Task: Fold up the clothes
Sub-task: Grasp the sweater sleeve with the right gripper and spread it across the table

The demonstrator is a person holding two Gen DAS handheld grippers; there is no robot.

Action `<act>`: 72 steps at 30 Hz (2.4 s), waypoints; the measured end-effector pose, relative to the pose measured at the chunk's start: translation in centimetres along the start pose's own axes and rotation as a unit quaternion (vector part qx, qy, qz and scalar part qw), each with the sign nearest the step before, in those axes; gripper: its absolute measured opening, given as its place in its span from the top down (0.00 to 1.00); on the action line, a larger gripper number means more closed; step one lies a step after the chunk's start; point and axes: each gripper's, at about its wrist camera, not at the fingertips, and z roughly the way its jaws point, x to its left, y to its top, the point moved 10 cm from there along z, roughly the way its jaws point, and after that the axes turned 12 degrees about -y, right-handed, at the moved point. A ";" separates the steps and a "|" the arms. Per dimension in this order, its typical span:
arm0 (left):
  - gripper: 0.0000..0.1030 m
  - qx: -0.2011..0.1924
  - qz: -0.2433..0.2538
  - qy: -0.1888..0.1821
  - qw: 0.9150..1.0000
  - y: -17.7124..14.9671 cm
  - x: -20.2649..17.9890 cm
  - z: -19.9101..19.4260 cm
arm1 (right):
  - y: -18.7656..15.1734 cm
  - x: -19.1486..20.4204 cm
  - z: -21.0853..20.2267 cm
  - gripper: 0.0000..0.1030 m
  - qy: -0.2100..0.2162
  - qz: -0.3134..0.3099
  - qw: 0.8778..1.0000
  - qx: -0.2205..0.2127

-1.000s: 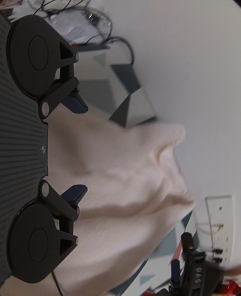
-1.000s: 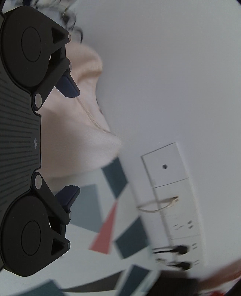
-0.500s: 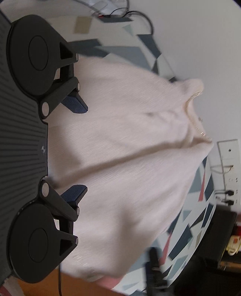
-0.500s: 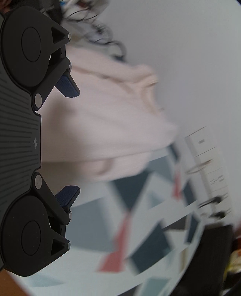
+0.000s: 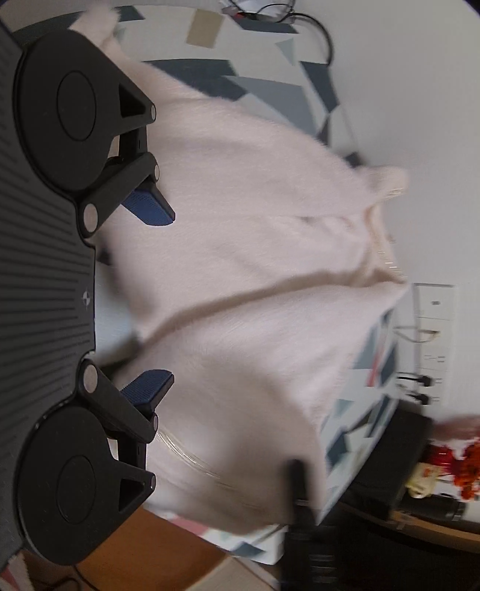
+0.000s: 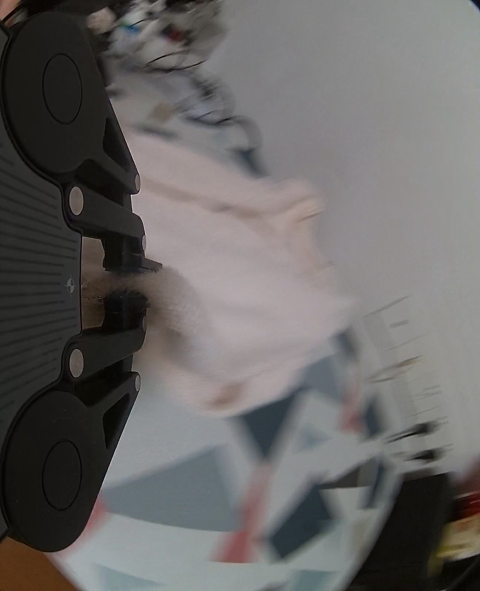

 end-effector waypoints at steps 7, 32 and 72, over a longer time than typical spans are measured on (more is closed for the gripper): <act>0.09 -0.029 -0.017 -0.012 0.999 3.4 -1.4 1.5 | 14.9 -3.4 -2.8 0.92 -0.010 0.051 0.992 -0.118; 0.08 0.040 -0.113 0.061 0.991 8.5 -5.1 14.0 | 21.6 -25.0 18.3 0.44 -0.125 0.057 0.990 -0.021; 0.08 0.019 -0.142 0.258 0.955 -6.8 11.5 -2.4 | 5.7 -19.6 4.5 0.92 -0.255 0.084 0.954 -0.133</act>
